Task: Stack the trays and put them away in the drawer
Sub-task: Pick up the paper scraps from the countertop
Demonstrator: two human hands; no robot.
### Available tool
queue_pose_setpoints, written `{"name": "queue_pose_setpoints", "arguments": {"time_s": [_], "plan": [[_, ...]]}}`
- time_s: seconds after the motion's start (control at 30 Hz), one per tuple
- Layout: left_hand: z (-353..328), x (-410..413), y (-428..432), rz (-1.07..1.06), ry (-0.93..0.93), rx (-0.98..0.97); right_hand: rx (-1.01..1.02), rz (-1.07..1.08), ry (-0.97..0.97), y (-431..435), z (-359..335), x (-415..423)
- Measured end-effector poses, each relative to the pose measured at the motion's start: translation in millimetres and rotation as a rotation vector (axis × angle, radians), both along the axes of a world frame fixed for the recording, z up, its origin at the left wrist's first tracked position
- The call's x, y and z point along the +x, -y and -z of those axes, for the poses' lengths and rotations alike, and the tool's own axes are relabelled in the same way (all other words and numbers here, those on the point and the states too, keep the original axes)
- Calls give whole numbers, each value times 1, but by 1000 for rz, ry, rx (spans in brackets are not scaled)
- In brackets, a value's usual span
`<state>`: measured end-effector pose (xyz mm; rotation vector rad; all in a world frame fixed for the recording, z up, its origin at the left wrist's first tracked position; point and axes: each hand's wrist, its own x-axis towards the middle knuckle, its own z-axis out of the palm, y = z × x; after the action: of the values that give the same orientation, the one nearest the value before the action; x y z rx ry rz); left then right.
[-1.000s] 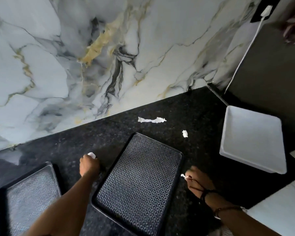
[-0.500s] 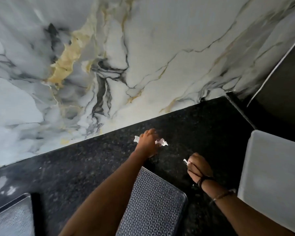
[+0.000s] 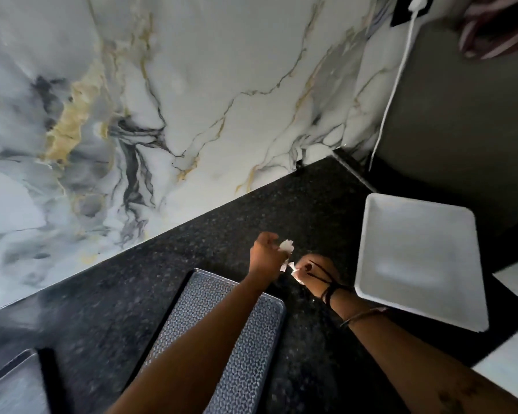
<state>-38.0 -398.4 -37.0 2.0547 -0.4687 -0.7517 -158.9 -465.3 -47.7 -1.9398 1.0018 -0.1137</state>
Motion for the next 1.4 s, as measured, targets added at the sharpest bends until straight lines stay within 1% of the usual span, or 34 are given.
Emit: {"name": "queue_pose_setpoints", "arguments": {"time_s": [0.13, 0.23, 0.27, 0.33, 0.4, 0.5, 0.57, 0.63, 0.73, 0.8, 0.87, 0.93, 1.0, 1.07, 1.17, 1.23, 1.3, 1.37, 1.4], "plan": [[-18, -87, -12, 91, -28, -21, 127, 243, 179, -37, -17, -70], [-18, -157, -26, 181, -86, -62, 134, 410, 277, -62, -17, -146], [-14, -183, -32, 229, -96, -58, 115, 436, 269, -71, -16, -173], [-6, -233, -46, 304, -112, -54, 43, 427, 185, -88, -14, -222], [4, -280, -56, 316, -169, -47, -52, 441, 103, -102, -10, -268], [28, -338, -64, 350, -260, 42, -64, 501, 54, -114, 9, -325], [54, -373, -65, 363, -287, 81, 39, 554, 47, -115, 37, -359], [89, -403, -65, 409, -312, 141, 124, 621, -17, -114, 80, -388], [167, -437, -58, 359, -437, 273, 208, 688, -149, -103, 174, -425], [222, -449, -53, 319, -520, 362, 259, 694, -258, -95, 229, -435], [277, -458, -50, 271, -529, 424, 371, 693, -328, -85, 283, -445], [313, -460, -51, 287, -514, 451, 443, 588, -408, -75, 320, -454], [320, -459, -51, 374, -471, 461, 407, 470, -533, -66, 329, -460], [302, -460, -52, 448, -402, 423, 322, 431, -552, -62, 311, -460], [238, -452, -62, 485, -292, 246, 192, 475, -369, -58, 247, -441], [182, -433, -79, 469, -150, 99, 44, 445, -185, -63, 193, -413], [128, -401, -98, 372, 52, -69, -120, 369, 6, -69, 138, -371], [77, -351, -128, 145, 313, -224, -260, 249, 170, -78, 86, -311], [60, -321, -148, -7, 453, -250, -296, 194, 240, -85, 64, -277]]}}
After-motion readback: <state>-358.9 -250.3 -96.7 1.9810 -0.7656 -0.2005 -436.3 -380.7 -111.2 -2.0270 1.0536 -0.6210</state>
